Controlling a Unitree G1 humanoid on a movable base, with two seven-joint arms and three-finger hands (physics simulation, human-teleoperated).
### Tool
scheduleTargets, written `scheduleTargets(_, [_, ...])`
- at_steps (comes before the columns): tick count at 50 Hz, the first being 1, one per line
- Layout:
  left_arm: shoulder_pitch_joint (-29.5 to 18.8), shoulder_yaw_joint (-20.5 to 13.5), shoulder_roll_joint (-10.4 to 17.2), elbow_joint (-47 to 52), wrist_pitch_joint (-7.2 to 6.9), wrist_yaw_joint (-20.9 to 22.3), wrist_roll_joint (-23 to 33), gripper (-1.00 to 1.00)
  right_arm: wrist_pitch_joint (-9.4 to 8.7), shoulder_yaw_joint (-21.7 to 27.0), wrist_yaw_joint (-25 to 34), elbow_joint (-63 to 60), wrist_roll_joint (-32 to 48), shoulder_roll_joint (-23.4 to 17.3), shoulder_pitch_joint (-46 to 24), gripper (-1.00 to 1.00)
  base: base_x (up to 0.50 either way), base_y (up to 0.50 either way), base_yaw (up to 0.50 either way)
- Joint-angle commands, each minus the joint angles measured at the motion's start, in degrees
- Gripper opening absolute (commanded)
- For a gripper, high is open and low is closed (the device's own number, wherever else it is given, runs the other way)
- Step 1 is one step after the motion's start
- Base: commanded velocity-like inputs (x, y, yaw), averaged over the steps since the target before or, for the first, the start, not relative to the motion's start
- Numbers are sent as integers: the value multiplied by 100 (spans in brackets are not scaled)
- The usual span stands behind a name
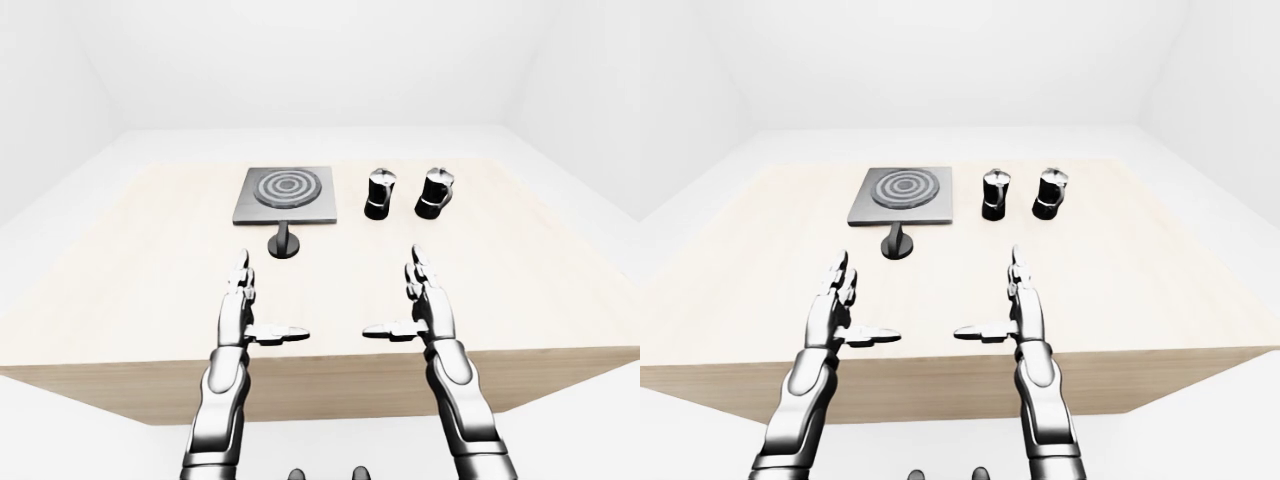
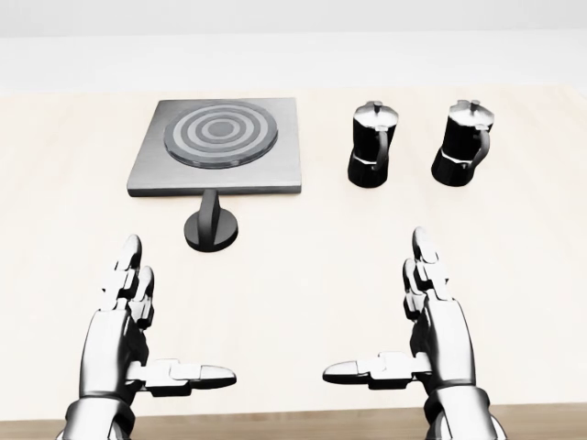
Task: Turn off the stove.
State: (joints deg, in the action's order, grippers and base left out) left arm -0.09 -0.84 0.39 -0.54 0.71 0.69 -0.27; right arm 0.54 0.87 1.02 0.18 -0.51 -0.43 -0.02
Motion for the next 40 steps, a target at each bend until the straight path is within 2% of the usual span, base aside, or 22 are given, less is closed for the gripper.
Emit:
scheduleTargets(1, [-25, -131, 61, -175, 235, 85, -26, 100, 15, 137, 153, 13, -101, -61, -23, 100, 0, 0, 0])
scheduleTargets(2, [-10, -135, 65, -110, 189, 83, -35, 100, 61, 146, 168, 99, -119, -64, -36, 100, 0, 0, 0])
scheduleTargets(4, [-8, -146, 73, -15, 46, 107, -80, 100, 20, 140, 161, 141, -109, -71, -77, 100, 0, 0, 0])
scheduleTargets(8, [47, -129, 71, 99, -2, 115, -61, 100, -24, 126, 176, 141, -91, -77, -88, 100, 0, 0, 0])
scheduleTargets(9, [42, -131, 70, 89, 3, 118, -60, 100, -94, 121, 171, 107, -84, -77, -103, 100, 0, 0, 0])
scheduleTargets(12, [42, -126, 62, 93, 1, 112, -51, 100, -37, 130, 191, 207, -74, -88, -126, 100, 0, 0, 0])
scheduleTargets(14, [7, -130, 59, -44, 115, 109, -46, 100, -80, 125, 189, 173, -69, -83, -123, 100, 0, 0, 0])
scheduleTargets(18, [37, -130, 62, 21, 94, 111, -52, 100, -53, 136, 199, 167, -84, -82, -115, 100, 0, 0, 0])
scheduleTargets(23, [39, -132, 57, -24, 192, 105, -57, 100, -124, 114, 207, 136, -66, -79, -137, 100, 0, 6, 0])
scheduleTargets(25, [16, -137, 59, -87, 235, 105, -57, 100, -100, 117, 210, 156, -67, -80, -137, 100, 0, 16, 0])
scheduleTargets(28, [80, -125, 59, 64, 164, 109, -58, 100, -119, 109, 208, 143, -50, -80, -139, 100, 0, 23, 0])
scheduleTargets(29, [77, -125, 57, 49, 181, 107, -55, 100, -154, 100, 208, 123, -39, -80, -144, 100, 0, 24, 0])
scheduleTargets(31, [91, -121, 57, 86, 155, 110, -52, 100, -115, 104, 221, 180, -39, -83, -154, 100, 0, 24, 0])
scheduleTargets(35, [53, -123, 51, -44, 253, 105, -48, 100, -169, 93, 228, 156, -17, -83, -161, 100, 0, 32, 0])
scheduleTargets(37, [64, -123, 54, 2, 220, 108, -58, 100, -144, 91, 252, 167, -23, -84, -164, 100, 0, 36, 0])
scheduleTargets(38, [36, -125, 52, -88, 283, 103, -53, 100, -125, 89, 265, 158, -21, -86, -159, 100, 0, 36, 0])
scheduleTargets(40, [80, -116, 54, 38, 204, 107, -58, 100, -119, 91, 265, 179, -15, -84, -160, 100, 0, 36, 0])
